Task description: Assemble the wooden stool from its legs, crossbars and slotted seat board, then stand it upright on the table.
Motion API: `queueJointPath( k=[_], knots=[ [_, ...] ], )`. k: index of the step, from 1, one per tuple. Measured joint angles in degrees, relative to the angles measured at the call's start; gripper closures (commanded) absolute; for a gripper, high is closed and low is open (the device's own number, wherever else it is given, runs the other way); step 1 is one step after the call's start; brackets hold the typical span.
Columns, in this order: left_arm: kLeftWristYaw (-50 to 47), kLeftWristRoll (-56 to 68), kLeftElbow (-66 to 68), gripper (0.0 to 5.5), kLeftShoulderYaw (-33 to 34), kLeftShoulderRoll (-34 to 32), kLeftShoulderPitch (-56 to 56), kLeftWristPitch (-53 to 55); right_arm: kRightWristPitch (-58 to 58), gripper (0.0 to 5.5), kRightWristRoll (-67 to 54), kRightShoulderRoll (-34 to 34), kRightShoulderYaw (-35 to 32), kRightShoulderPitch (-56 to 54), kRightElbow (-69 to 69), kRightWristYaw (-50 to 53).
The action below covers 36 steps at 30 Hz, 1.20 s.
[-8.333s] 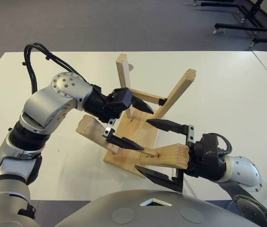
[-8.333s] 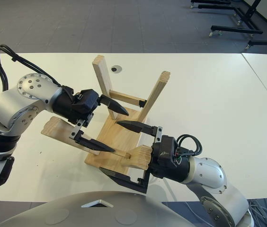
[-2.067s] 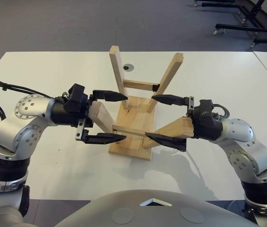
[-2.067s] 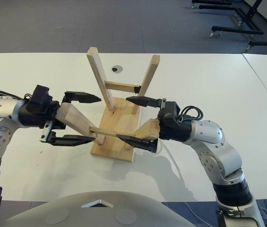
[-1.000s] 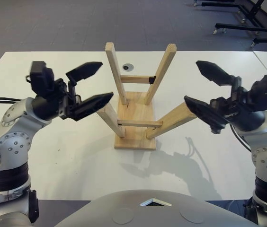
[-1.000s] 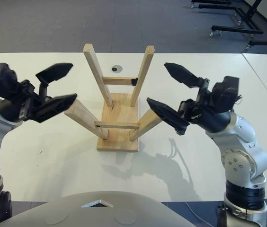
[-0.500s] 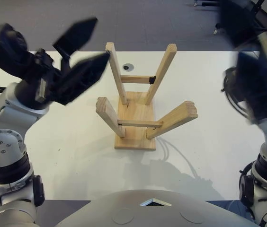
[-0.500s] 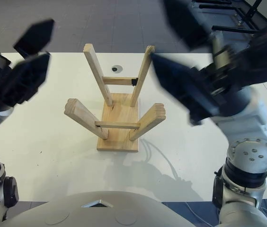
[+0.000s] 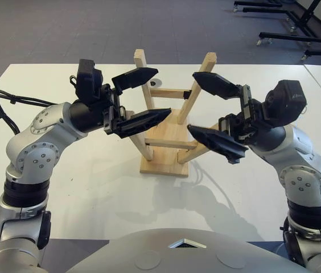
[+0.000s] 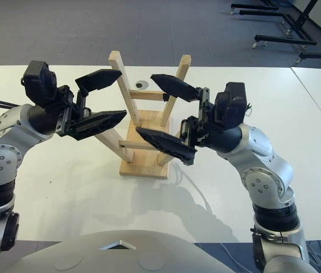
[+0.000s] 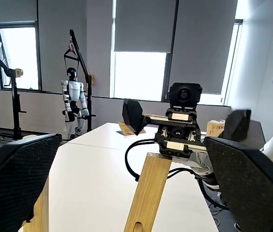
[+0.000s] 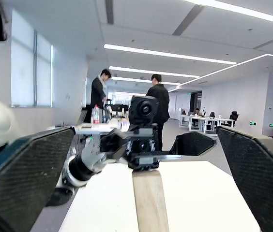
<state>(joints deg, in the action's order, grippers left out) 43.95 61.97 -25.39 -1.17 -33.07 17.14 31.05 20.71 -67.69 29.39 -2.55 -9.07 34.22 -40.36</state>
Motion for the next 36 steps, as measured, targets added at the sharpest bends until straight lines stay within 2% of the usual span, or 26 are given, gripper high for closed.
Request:
queueJointPath(
  k=[5, 8, 12, 15, 17, 21, 25, 29, 33, 36],
  knots=[
    [-2.32, -1.17, 1.18, 0.10, 2.24, -0.16, -6.53, 2.70, -0.91, 0.13, -11.80, -0.22, -11.21, -4.45, 1.57, 7.90],
    [-3.45, 0.55, -0.66, 0.10, 7.89, -0.82, -5.20, 2.37, -1.01, 0.13, -8.30, 2.41, -16.14, -3.39, -4.09, 6.75],
    [-4.09, 0.27, -0.16, 0.10, 10.91, -0.90, -3.92, 2.22, -3.00, 0.13, 2.18, 2.97, -17.58, 0.39, -13.15, 2.46],
    [-6.41, -3.96, 3.17, 0.10, 11.45, -0.03, -2.71, 0.60, -7.47, 0.13, 15.42, 3.07, -13.24, 0.61, -19.90, -0.53],
    [-8.03, -6.78, 5.31, 0.10, 11.55, 0.69, -1.15, -0.33, -10.19, 0.13, 23.66, 2.28, -7.55, 0.54, -23.16, -3.17],
    [-7.70, -10.75, 6.85, 0.10, 10.70, 1.33, -0.14, -1.50, -15.53, 0.13, 34.40, 0.99, 0.16, 0.75, -28.60, -8.12],
    [-6.67, -14.02, 7.06, 0.10, 9.77, 2.34, -1.60, -2.58, -16.93, 0.13, 36.18, 1.25, 2.93, 5.31, -27.94, -13.64],
    [-6.74, -15.51, 6.94, 0.10, 11.05, 2.71, -3.04, -3.46, -13.32, 0.13, 35.55, 3.84, 4.54, 10.73, -20.13, -16.50],
    [-6.05, -15.87, 10.16, 0.10, 16.79, 0.43, -1.49, -4.72, -7.65, 0.13, 34.87, 3.74, 9.97, 9.74, -11.84, -17.39],
    [-4.55, -14.75, 9.77, 0.10, 19.92, -1.23, -0.24, -5.15, -5.21, 0.13, 33.69, 3.55, 11.04, 7.17, -8.78, -17.00]
  ],
)
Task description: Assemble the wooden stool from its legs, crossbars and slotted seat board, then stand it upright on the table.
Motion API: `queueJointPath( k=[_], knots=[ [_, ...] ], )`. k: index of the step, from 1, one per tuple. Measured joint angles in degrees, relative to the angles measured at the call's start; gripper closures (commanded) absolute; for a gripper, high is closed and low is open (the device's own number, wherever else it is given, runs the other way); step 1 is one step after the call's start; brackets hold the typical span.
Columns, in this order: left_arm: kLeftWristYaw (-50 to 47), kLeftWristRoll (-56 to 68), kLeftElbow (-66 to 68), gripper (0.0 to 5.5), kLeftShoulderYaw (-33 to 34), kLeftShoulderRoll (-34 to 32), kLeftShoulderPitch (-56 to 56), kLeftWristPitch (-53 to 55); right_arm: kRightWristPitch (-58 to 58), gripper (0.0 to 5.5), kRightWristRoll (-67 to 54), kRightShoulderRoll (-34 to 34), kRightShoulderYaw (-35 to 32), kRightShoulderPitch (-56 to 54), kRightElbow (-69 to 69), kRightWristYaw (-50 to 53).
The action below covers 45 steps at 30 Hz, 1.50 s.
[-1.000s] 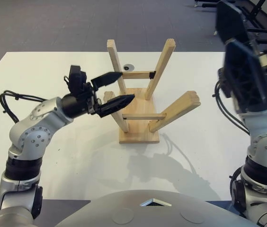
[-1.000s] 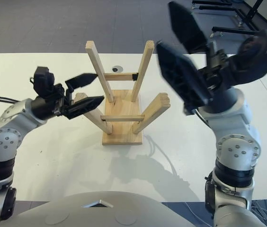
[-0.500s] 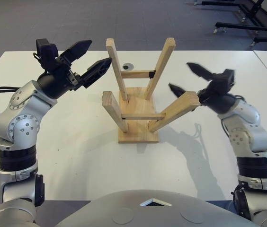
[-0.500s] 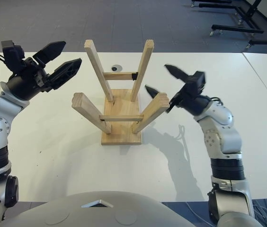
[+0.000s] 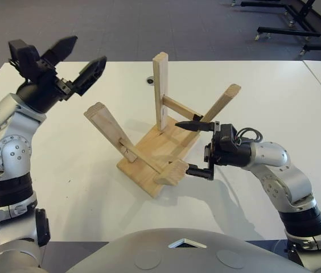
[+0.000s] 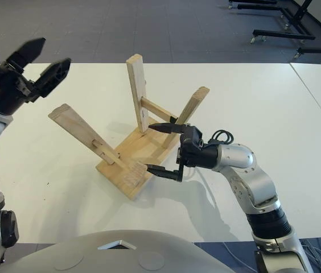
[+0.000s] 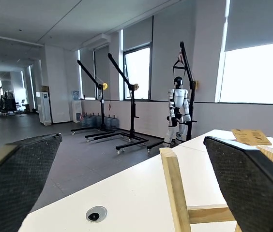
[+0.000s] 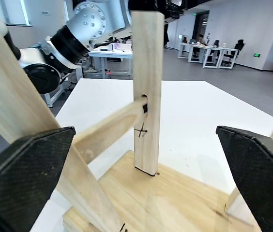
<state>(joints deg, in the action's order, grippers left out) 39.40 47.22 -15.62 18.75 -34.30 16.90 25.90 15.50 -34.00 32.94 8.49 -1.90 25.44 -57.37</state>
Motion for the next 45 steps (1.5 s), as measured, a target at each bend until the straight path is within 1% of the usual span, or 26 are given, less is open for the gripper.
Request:
queueJointPath(
  k=[2, 6, 8, 10, 13, 15, 16, 18, 19, 21, 22, 24, 26, 30, 32, 34, 35, 39, 42, 43, 45],
  knots=[
    [1.30, 3.11, -2.42, 0.10, 1.94, -0.59, -1.20, 0.99, 0.57, 0.13, -0.06, 0.20, -0.47, 0.40, 0.14, 0.09],
    [5.18, 12.09, -9.64, 0.10, 6.87, -2.81, -9.05, 5.13, 0.81, 0.13, -2.22, 1.65, -5.18, 3.66, 2.58, 0.89],
    [6.06, 15.09, -12.61, 0.10, 7.32, -2.93, -13.81, 7.07, 1.96, 0.13, -5.90, 2.19, -8.67, 5.07, 4.68, 1.24],
    [6.54, 16.00, -15.36, 0.10, 6.78, -2.91, -18.74, 8.42, 3.52, 0.13, -14.60, 3.01, -14.94, 6.59, 8.26, 1.67],
    [5.86, 14.60, -16.02, 0.10, 4.87, -2.82, -21.74, 8.88, 7.06, 0.13, -27.90, 6.65, -25.48, 7.14, 10.78, 2.48],
    [5.65, 13.47, -16.10, 0.10, 4.39, -2.74, -22.75, 8.71, 9.02, 0.13, -31.93, 8.77, -30.23, 8.26, 9.69, 1.41],
    [5.39, 13.19, -15.67, 0.10, 4.41, -2.62, -22.79, 8.31, 9.69, 0.13, -33.68, 10.03, -33.70, 8.50, 7.05, 1.00],
    [5.12, 12.08, -14.89, 0.10, 3.91, -2.19, -22.18, 7.43, 9.33, 0.13, -33.51, 11.08, -38.13, 7.32, 1.06, 1.04],
    [5.00, 10.61, -14.42, 0.10, 2.66, -2.08, -21.34, 6.93, 7.92, 0.13, -31.24, 11.12, -39.27, 5.14, -3.59, 2.45],
    [4.99, 9.02, -13.72, 0.10, 0.85, -1.55, -20.60, 6.22, 4.45, 0.13, -25.62, 10.55, -39.00, 0.43, -10.29, 4.80],
    [4.93, 7.91, -12.94, 0.10, -0.17, -1.43, -20.29, 5.96, 2.35, 0.13, -22.13, 9.56, -37.55, -2.28, -13.36, 6.04],
    [4.99, 6.09, -11.79, 0.10, -1.38, -1.06, -19.07, 5.30, -1.55, 0.13, -15.50, 7.26, -33.34, -5.90, -18.24, 6.84],
    [5.51, 2.84, -10.04, 0.10, -3.47, -1.15, -17.93, 4.48, -6.40, 0.13, -6.99, 4.50, -27.17, -9.63, -24.20, 6.95],
    [6.97, -0.60, -8.55, 0.10, -5.20, -1.45, -15.57, 3.26, -15.30, 0.13, 5.28, 0.67, -19.37, -16.94, -35.70, 7.18],
    [7.69, -1.54, -7.94, 0.10, -5.73, -1.64, -14.41, 2.73, -18.64, 0.13, 8.64, -0.90, -17.35, -19.50, -40.21, 6.94],
    [7.91, -2.82, -7.12, 0.10, -6.42, -1.70, -13.97, 2.37, -20.12, 0.13, 9.31, -2.38, -15.52, -20.28, -42.08, 4.46],
    [8.20, -3.23, -6.56, 0.10, -6.59, -1.73, -13.88, 2.03, -19.82, 0.13, 8.62, -2.78, -14.96, -19.92, -41.36, 2.41],
    [9.87, -6.26, -4.18, 0.10, -6.79, -2.69, -12.65, -0.06, -13.05, 0.13, -0.29, -2.45, -14.31, -14.40, -29.33, -5.77],
    [9.82, -8.91, -2.03, 0.10, -6.88, -2.96, -10.11, -1.74, -7.99, 0.13, -4.31, -1.40, -14.37, -9.71, -22.00, -7.42],
    [9.53, -10.18, -1.09, 0.10, -6.93, -2.96, -8.03, -2.79, -5.93, 0.13, -5.77, -0.47, -14.84, -6.57, -17.60, -7.40],
    [9.20, -11.71, -0.36, 0.10, -7.47, -2.65, -6.30, -4.22, -3.79, 0.13, -7.15, 0.31, -15.31, -3.01, -13.03, -6.91]
  ],
)
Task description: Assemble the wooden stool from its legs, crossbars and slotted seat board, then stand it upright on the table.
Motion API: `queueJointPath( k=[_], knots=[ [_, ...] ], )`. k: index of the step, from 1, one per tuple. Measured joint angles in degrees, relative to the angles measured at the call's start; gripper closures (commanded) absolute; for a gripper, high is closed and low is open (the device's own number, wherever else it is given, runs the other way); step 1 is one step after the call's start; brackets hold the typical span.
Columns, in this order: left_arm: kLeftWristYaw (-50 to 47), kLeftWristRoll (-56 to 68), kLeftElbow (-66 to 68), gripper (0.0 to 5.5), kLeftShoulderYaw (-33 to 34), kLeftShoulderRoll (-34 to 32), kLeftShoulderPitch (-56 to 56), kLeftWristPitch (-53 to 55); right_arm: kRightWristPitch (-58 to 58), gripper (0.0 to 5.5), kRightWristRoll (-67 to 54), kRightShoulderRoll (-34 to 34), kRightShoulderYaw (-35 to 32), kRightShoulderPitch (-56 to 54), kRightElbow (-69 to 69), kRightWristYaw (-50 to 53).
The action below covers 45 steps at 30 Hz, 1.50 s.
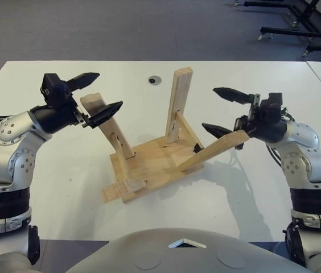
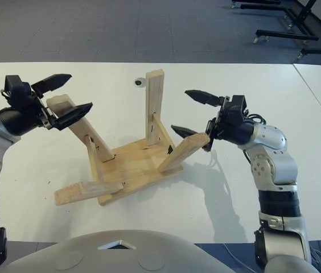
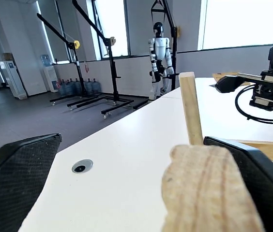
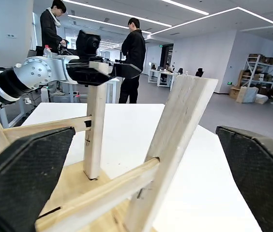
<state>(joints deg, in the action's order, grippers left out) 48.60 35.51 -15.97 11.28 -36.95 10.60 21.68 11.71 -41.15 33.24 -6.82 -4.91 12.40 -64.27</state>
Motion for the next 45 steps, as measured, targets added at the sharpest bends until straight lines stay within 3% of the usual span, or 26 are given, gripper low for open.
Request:
queueJointPath(
  k=[8, 14, 20, 24, 27, 29, 34, 40, 45],
  knots=[
    [-2.50, -7.28, 4.62, 0.10, -4.50, 3.58, 4.51, -6.05, 5.94, 0.13, -3.95, 1.03, 0.04, 7.88, 13.41, 3.15],
    [-1.43, -6.09, 0.61, 0.10, -3.34, 3.59, 2.31, -6.29, 6.22, 0.13, -3.90, 1.45, -2.23, 8.13, 12.83, 4.25],
    [0.05, -1.57, -1.11, 0.10, 4.12, 1.44, 0.41, -6.54, 3.45, 0.13, 0.07, 2.20, -8.92, 12.63, 9.05, 7.78],
    [3.39, 6.18, -2.20, 0.10, 15.10, -3.91, -4.44, -2.48, 5.83, 0.13, 1.03, 3.09, -11.45, 18.07, 10.93, 11.91],
    [11.98, 7.61, -0.37, 0.10, 21.34, -9.75, -14.03, 0.00, 8.57, 0.13, 8.94, 3.99, -12.26, 25.26, 13.49, 19.14],
    [16.30, 4.62, 1.60, 0.10, 22.82, -12.38, -19.90, -0.73, 10.60, 0.13, 9.74, 5.64, -12.10, 28.37, 13.43, 18.66],
    [25.20, -6.68, 0.35, 0.10, 13.88, -13.13, -34.29, -9.44, 4.73, 0.13, 16.04, 9.29, -6.57, 34.26, 13.35, 10.42],
    [21.86, -12.45, -4.15, 0.10, 0.71, -8.66, -35.33, -12.25, -2.60, 0.13, 16.50, 10.05, -2.55, 27.10, 11.17, 3.83],
    [18.60, -14.58, -6.04, 0.74, -4.45, -6.55, -34.50, -14.18, -2.92, 0.10, 15.79, 8.60, 2.44, 23.08, 10.77, 2.64]
  ],
)
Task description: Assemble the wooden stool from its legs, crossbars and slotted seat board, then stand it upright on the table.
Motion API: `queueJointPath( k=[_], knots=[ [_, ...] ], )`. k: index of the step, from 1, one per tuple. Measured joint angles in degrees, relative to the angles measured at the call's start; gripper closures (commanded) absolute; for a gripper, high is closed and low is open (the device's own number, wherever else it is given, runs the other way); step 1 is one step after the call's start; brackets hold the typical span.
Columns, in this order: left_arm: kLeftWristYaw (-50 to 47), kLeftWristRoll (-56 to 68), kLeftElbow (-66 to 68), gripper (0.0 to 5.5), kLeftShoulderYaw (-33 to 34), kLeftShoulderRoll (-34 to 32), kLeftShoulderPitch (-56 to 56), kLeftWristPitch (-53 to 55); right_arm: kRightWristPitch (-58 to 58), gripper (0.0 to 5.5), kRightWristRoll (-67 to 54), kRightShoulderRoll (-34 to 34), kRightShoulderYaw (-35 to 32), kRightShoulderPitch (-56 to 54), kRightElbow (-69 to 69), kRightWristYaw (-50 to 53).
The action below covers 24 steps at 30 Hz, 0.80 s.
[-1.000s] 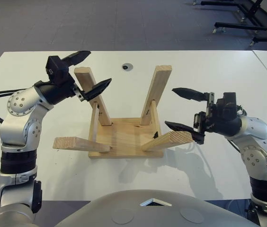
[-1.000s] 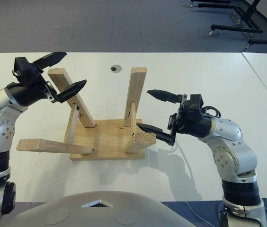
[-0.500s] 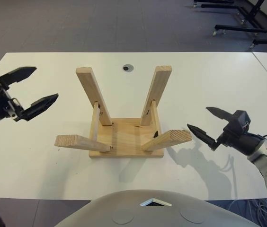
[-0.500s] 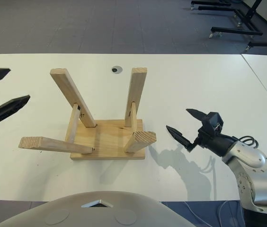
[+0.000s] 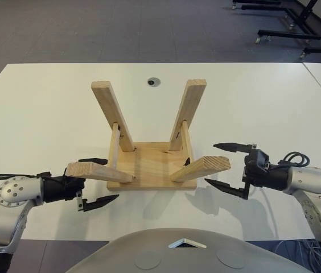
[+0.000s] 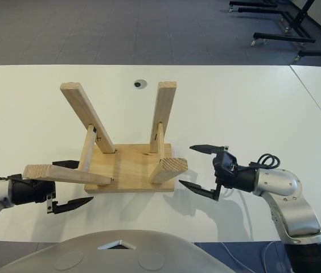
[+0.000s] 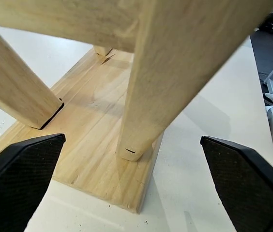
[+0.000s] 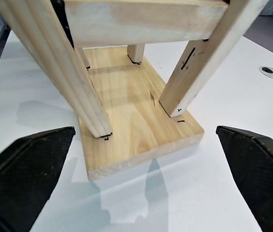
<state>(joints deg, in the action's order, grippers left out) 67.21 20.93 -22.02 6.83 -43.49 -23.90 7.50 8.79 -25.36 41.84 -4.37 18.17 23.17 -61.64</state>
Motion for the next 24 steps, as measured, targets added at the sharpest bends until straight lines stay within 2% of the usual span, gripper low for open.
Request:
queueJointPath(
  k=[8, 18, 24],
  knots=[
    [-0.55, 0.04, -0.26, 1.96, -6.07, 0.26, 3.78, 0.29, 1.78, 0.10, 0.69, -3.92, 9.57, -0.14, 2.60, 2.18],
    [-2.13, -2.36, -1.30, 3.55, -8.82, -0.89, 5.52, 0.65, 0.79, 0.10, 0.95, -2.96, 10.96, 0.78, 1.29, 1.55],
    [-3.07, -4.61, 2.13, 3.66, -11.52, -0.52, 6.83, -0.25, -0.96, 0.10, 2.29, -4.71, 12.89, 2.27, 0.67, 2.61]
  ],
)
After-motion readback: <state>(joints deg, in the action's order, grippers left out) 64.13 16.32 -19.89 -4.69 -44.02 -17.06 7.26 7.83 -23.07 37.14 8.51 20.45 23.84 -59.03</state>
